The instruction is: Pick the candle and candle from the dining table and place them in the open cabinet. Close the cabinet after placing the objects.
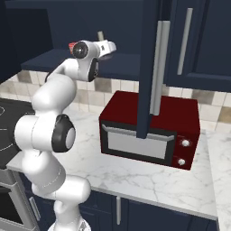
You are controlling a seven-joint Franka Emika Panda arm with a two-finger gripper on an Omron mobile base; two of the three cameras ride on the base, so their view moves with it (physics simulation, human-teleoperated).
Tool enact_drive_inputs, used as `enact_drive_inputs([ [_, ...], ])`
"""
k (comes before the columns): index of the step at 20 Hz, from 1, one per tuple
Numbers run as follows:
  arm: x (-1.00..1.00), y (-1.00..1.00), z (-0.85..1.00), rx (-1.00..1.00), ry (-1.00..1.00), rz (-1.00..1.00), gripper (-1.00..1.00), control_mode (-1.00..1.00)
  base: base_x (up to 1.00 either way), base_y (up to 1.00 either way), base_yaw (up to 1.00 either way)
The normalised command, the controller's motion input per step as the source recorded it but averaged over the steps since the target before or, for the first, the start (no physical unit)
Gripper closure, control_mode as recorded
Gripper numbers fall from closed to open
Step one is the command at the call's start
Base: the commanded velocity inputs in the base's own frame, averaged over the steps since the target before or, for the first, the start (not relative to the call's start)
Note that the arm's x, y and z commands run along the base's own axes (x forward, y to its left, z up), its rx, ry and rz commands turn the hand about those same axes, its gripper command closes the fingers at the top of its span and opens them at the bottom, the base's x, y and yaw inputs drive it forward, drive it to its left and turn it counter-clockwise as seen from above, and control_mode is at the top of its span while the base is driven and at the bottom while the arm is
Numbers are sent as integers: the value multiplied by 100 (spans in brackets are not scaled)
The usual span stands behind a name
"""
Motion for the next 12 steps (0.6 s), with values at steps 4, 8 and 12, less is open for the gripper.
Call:
enact_drive_inputs([
  [4,-1,-8,0,9,0,0,-100,-100,0,0,0],
  [8,-33,0,0,0,-4,-2,-100,-100,0,0,0],
  [12,-41,0,-11,0,0,-6,-100,-100,0,0,0],
])
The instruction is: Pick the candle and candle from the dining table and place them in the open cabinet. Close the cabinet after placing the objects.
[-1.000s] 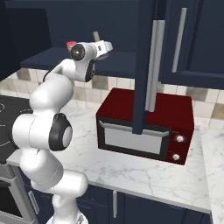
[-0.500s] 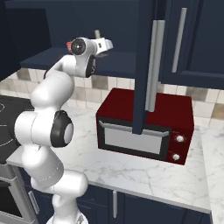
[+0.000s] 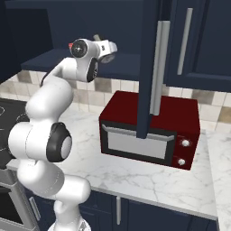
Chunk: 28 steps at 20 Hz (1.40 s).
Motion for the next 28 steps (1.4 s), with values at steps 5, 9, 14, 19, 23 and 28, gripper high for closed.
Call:
enact_drive_inputs([
  [5,-6,0,-19,2,2,-8,-100,-100,0,0,0],
  [9,20,-1,-9,11,9,-15,-100,-100,0,0,0],
  [14,23,-2,0,11,4,-14,-100,-100,0,0,0],
  [19,-15,0,0,4,-2,-6,-100,-100,0,0,0],
  [23,-13,-2,0,4,-1,-2,-100,-100,0,0,0],
  [28,6,-30,-5,1,4,0,-100,-100,0,0,0],
])
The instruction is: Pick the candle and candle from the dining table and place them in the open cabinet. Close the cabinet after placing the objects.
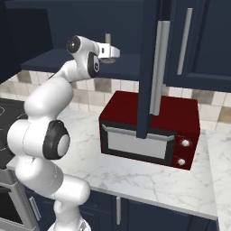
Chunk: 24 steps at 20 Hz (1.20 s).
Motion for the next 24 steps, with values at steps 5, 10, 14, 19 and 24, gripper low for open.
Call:
enact_drive_inputs([
  [5,4,-22,1,2,7,-1,-100,-100,0,0,0],
  [10,-3,-1,12,0,1,-5,-100,-100,0,0,0],
  [14,-15,-1,5,0,0,-7,-100,-100,0,0,0],
  [19,-15,0,0,1,0,-5,-100,-100,0,0,0],
  [24,-30,0,0,3,0,-6,-100,-100,0,0,0],
])
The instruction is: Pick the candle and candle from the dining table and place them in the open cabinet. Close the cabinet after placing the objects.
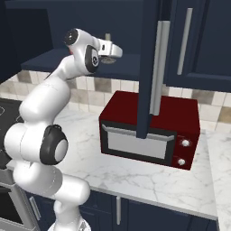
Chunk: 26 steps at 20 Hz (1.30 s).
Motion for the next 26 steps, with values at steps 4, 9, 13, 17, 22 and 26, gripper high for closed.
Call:
enact_drive_inputs([
  [4,-55,0,0,5,0,-7,-100,-100,0,0,0],
  [9,-74,0,0,5,0,-6,-100,-100,0,0,0],
  [13,-74,3,12,1,-3,-4,-100,-100,0,0,0],
  [17,-74,11,22,0,-4,-1,-100,-100,0,0,0],
  [22,-75,19,16,0,0,-1,-100,-100,0,0,0],
  [26,-80,22,1,0,0,-3,-100,-100,0,0,0],
])
